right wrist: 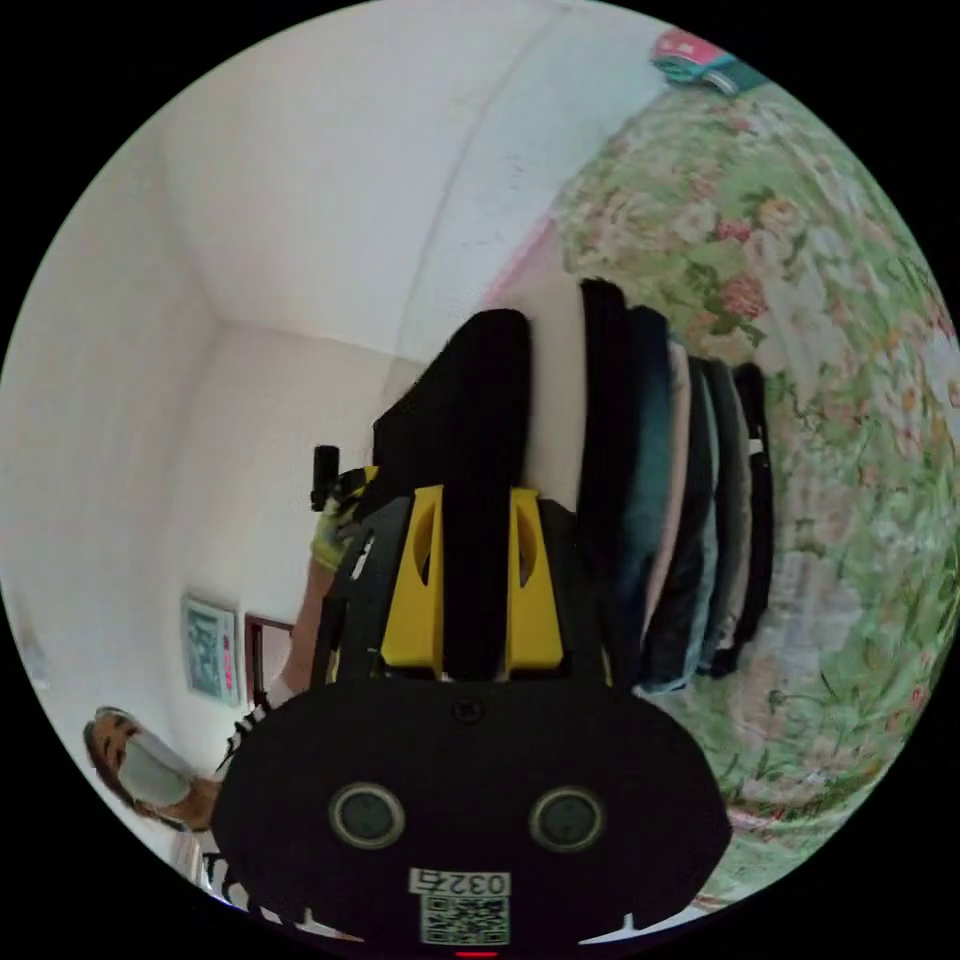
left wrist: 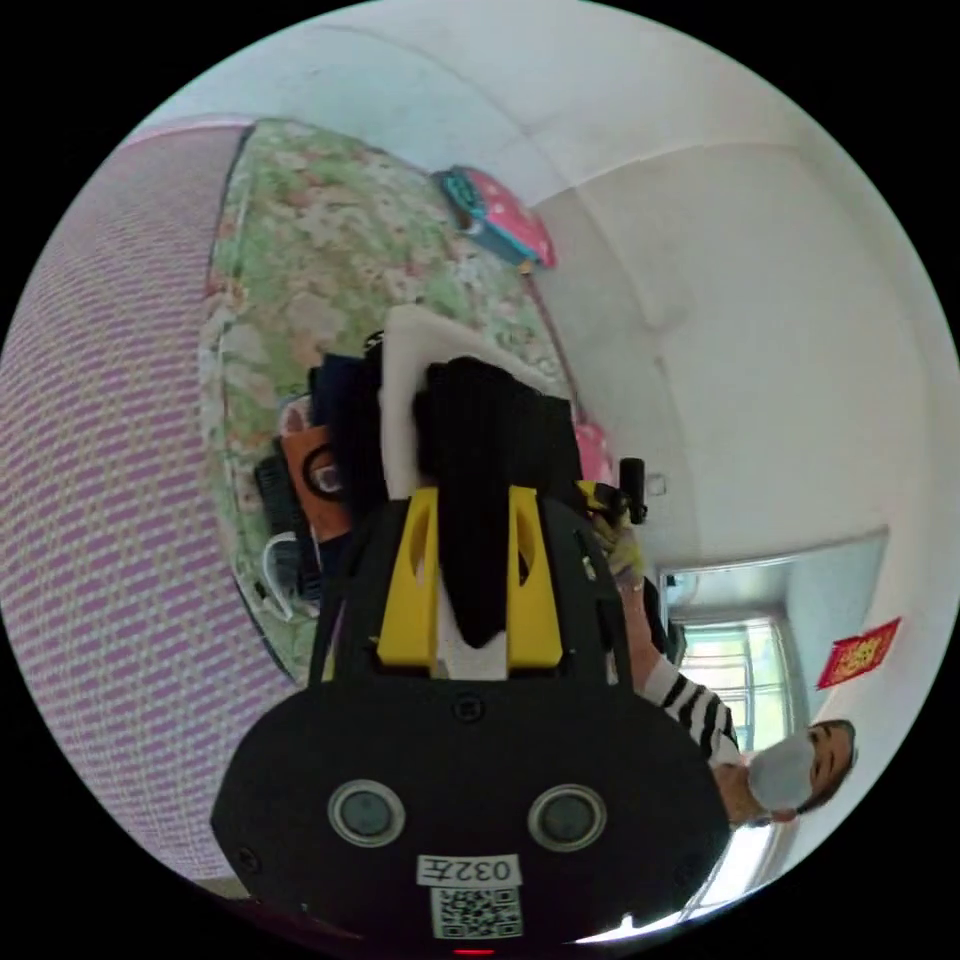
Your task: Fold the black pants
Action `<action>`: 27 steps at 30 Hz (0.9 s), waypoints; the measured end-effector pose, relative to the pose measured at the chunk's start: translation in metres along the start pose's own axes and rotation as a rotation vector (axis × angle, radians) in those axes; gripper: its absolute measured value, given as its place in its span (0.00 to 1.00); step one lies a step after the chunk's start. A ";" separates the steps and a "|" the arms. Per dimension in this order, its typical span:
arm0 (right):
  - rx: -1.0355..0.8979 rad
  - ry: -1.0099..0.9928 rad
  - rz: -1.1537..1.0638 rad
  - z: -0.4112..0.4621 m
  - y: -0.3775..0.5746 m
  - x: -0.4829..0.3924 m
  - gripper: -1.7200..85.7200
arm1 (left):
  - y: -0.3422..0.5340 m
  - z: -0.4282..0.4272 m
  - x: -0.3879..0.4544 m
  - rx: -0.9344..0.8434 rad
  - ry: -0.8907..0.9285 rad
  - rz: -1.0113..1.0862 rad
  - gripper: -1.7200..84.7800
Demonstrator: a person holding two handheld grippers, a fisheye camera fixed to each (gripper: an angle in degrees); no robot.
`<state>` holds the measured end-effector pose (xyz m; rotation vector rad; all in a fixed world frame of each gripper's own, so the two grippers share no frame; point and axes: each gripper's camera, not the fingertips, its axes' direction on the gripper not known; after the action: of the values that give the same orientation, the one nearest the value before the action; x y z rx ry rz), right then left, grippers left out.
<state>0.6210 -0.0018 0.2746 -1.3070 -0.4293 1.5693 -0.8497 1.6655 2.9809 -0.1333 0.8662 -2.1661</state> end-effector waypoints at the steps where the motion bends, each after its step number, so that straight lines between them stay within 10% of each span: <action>1: 0.019 -0.079 0.010 0.003 0.002 0.008 0.12 | 0.004 0.009 -0.022 0.039 0.160 -0.006 0.08; 12: 0.165 0.001 -0.046 0.014 0.010 -0.042 0.10 | 0.039 0.063 -0.032 0.084 0.053 0.138 0.10; 17: 0.264 -0.090 -0.006 0.025 0.030 -0.036 0.10 | 0.080 0.067 -0.072 0.210 0.285 0.076 0.11; 22: 0.399 0.232 -0.330 0.037 0.045 -0.118 0.01 | 0.169 0.042 -0.006 0.466 -0.007 0.369 0.05; 27: 0.284 0.570 -0.676 0.136 0.013 -0.201 0.01 | 0.213 0.106 0.057 0.317 -0.293 0.647 0.01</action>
<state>0.4767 -0.1346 0.4180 -1.1552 -0.2328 0.6314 -0.7165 1.4700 2.9193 -0.0047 0.3230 -1.5906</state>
